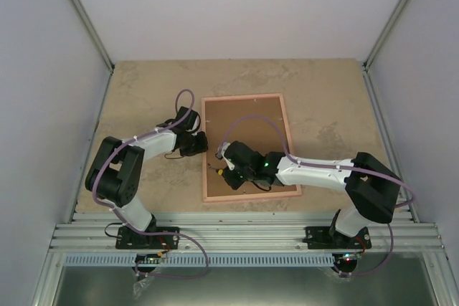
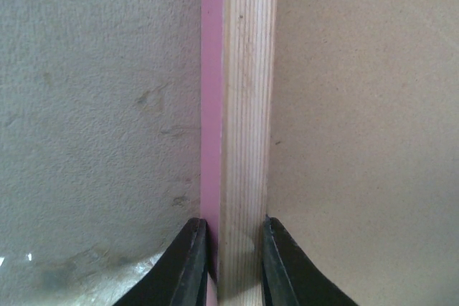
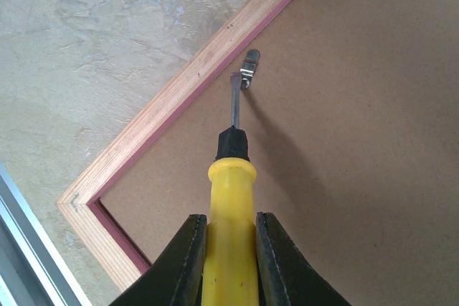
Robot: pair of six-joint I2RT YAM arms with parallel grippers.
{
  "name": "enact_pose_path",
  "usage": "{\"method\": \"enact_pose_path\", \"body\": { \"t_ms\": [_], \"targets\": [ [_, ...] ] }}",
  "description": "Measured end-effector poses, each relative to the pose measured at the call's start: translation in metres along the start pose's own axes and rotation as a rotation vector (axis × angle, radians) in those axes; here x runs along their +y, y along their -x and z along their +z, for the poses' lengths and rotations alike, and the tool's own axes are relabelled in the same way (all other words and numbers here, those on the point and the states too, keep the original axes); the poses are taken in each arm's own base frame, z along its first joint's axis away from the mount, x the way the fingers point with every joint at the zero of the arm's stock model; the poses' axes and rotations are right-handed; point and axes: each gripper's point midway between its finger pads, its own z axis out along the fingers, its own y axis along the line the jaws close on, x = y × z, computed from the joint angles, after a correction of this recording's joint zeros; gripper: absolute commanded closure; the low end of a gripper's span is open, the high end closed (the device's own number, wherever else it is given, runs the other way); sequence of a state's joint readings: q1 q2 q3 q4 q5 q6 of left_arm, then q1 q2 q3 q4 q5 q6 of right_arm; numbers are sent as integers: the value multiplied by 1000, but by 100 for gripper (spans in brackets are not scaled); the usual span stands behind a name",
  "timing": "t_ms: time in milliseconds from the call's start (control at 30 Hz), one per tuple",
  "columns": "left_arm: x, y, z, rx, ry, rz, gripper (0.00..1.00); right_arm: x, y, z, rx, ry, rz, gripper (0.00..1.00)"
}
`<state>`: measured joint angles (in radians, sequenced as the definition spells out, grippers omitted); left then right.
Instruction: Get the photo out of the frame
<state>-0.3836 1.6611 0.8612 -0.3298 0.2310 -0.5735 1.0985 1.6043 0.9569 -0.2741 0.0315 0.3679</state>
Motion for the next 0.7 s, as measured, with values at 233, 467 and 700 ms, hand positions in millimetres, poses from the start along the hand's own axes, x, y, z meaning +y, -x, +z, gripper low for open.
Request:
{"method": "enact_pose_path", "body": {
  "t_ms": [233,467,700],
  "targets": [
    [0,0,0,0,-2,0,97,2,4,3,3,-6,26,100],
    [0,0,0,-1,-3,0,97,2,6,4,12,-36,53,100],
    [-1,0,0,-2,-4,-2,97,-3,9,4,21,-84,83,100]
  ]
}}
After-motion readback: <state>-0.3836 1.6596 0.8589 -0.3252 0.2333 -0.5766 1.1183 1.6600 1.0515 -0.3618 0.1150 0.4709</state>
